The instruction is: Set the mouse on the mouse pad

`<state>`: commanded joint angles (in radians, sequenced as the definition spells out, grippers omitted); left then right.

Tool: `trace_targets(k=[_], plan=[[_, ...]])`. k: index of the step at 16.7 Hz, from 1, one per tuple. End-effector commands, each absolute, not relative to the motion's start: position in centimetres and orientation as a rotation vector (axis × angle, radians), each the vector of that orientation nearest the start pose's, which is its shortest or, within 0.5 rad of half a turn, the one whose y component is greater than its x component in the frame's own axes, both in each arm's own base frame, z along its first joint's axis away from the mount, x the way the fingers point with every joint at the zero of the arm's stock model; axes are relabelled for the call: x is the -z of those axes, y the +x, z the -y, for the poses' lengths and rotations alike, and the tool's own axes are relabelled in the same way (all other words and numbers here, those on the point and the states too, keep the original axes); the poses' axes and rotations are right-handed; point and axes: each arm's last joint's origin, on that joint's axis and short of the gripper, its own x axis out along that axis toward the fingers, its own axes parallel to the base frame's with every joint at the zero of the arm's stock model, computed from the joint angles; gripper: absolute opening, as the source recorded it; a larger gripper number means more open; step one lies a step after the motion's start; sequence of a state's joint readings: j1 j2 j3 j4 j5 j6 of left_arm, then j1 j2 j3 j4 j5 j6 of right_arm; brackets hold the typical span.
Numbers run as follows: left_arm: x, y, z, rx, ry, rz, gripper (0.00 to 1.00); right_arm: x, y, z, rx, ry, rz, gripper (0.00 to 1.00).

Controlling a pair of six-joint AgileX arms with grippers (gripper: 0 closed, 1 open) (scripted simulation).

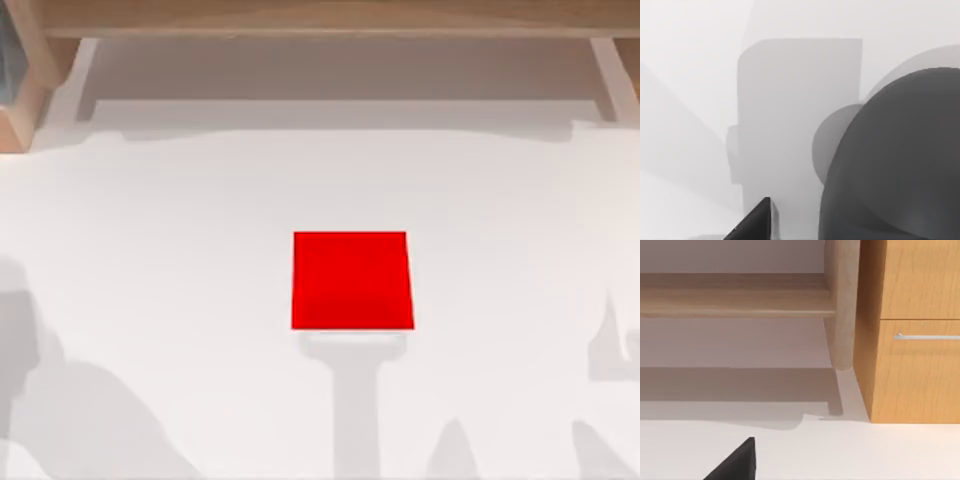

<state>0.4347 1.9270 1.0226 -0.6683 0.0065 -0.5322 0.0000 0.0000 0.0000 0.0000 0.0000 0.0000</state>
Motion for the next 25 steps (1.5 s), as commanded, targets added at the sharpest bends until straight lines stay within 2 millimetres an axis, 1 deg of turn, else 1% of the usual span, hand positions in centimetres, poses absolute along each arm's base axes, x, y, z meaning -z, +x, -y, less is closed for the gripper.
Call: trace_targets(k=[6, 7, 14, 15, 17, 18, 20, 25], plan=[[-9.2, 28.6, -13.4, -0.754, -0.763, -1.437, 0.02, -16.0, 10.6, 0.1, 0.0, 0.0, 0.0, 1.0], [-9.2, 28.6, -13.4, -0.754, -0.763, -1.437, 0.0, -16.0, 10.6, 0.1, 0.0, 0.0, 0.0, 1.0], [-9.2, 28.6, -13.4, -0.754, -0.763, -1.437, 0.0, -16.0, 10.6, 0.1, 0.0, 0.0, 0.0, 1.0], [-11.4, 28.5, -13.5, -0.758, -0.737, -1.412, 0.0, -16.0, 10.6, 0.1, 0.0, 0.0, 0.0, 1.0], [-11.7, 28.6, -13.5, -0.76, -0.739, -1.413, 0.0, -16.0, 10.6, 0.1, 0.0, 0.0, 0.0, 1.0], [-12.3, 28.8, -13.6, -0.761, -0.74, -1.408, 0.0, -16.0, 10.6, 0.1, 0.0, 0.0, 0.0, 1.0], [-14.3, 29.1, -13.8, -0.76, -0.74, -1.402, 0.0, -16.0, 10.6, 0.1, 0.0, 0.0, 0.0, 1.0], [-19.3, 28.7, -13.6, -0.765, -0.742, -1.434, 0.0, -16.0, 10.6, 0.1, 0.0, 0.0, 0.0, 1.0]])
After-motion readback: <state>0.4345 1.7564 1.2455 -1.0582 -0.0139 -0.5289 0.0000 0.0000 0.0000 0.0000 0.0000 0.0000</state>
